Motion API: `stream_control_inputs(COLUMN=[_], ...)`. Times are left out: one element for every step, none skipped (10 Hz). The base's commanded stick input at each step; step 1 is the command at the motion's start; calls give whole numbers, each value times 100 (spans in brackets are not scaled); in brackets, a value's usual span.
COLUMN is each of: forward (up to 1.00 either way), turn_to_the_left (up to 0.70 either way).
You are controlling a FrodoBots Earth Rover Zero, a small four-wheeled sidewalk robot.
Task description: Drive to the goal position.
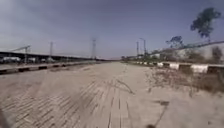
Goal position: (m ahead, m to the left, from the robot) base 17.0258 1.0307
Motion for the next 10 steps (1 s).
stream_control_inputs(forward=[100,100,100,100,100,100,100,100,100,100], turn_to_the_left=[40,40,40,40,40,40,0,0,0,0])
